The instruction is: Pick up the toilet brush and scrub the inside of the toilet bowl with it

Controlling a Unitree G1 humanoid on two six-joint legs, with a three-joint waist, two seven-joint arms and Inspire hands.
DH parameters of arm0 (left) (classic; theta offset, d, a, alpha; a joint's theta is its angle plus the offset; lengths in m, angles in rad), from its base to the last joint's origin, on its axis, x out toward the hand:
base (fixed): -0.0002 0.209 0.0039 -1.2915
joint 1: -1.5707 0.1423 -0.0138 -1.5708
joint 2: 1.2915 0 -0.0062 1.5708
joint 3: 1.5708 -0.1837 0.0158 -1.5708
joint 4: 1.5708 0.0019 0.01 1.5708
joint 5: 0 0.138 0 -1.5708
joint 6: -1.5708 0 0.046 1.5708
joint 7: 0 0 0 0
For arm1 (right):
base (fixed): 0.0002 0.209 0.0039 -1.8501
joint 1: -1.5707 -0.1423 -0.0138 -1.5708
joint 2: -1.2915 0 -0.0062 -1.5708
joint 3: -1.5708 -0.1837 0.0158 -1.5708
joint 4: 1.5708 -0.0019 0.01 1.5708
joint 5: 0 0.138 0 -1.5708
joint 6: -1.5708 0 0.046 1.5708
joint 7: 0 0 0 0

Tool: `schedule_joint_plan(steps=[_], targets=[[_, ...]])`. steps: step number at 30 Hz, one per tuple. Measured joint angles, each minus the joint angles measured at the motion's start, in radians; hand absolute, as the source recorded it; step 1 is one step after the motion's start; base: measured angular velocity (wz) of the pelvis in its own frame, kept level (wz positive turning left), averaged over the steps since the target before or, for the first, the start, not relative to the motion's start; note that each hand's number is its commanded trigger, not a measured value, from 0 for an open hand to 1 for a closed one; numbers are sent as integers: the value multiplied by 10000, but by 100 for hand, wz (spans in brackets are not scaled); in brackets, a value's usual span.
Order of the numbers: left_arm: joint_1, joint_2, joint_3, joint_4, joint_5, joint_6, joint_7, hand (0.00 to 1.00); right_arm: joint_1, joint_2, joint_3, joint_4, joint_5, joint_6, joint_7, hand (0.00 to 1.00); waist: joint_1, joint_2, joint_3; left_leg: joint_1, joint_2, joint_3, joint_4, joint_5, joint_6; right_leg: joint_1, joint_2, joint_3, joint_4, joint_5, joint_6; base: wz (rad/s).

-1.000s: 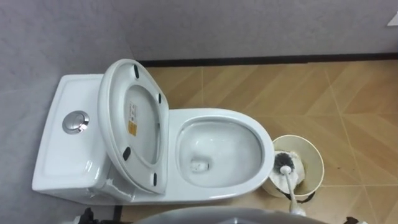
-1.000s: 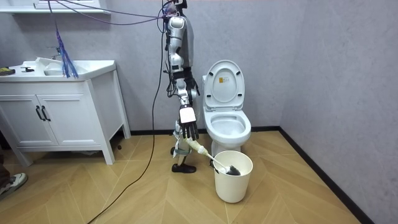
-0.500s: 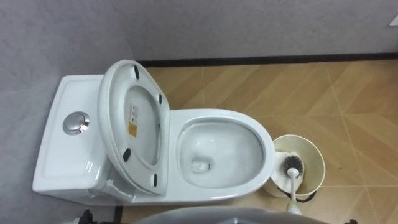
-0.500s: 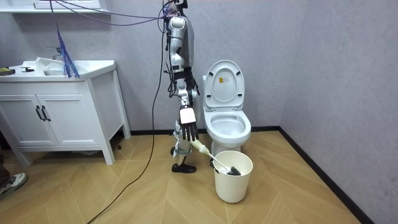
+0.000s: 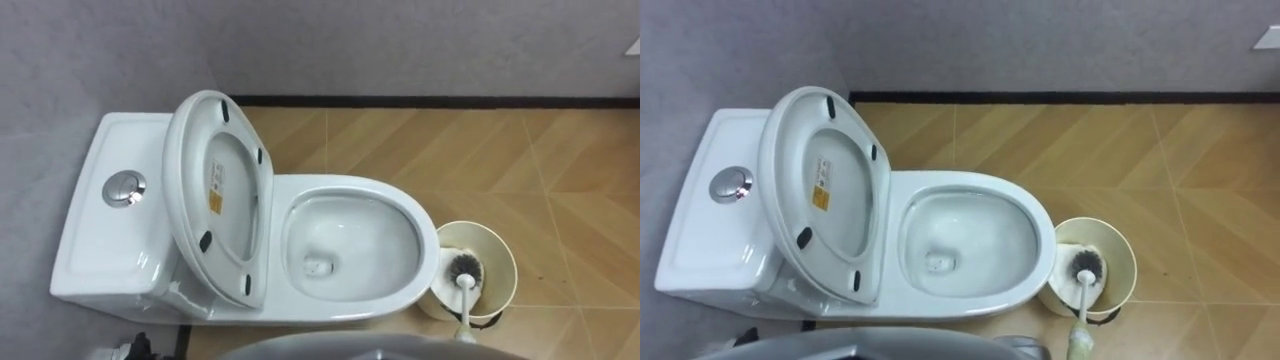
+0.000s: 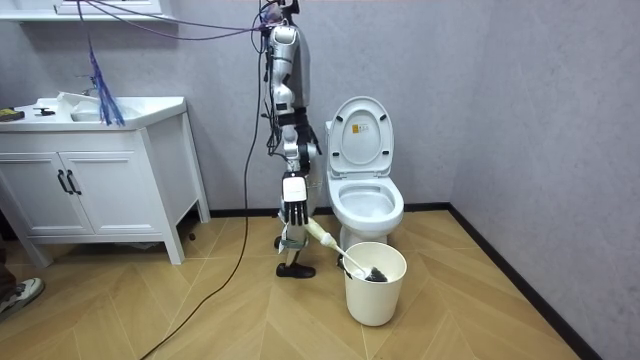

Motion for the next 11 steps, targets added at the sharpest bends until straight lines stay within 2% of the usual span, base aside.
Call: schedule_joint_plan(steps=[5, 11], targets=[[42, 0, -5, -1, 671, 49, -251, 0, -129, -11, 131, 12, 1, 48, 780, 0, 0, 3, -20, -61, -10, -174, 16, 0, 0, -4, -19, -191, 13, -3, 6, 13], [229, -37, -1, 136, 1112, 422, -440, 0, -136, -9, 290, 25, 3, 279, 1550, 0, 63, -41, -54, -35, -23, -243, 32, 0, 0, 62, -43, -326, -1, -6, 11, 5]])
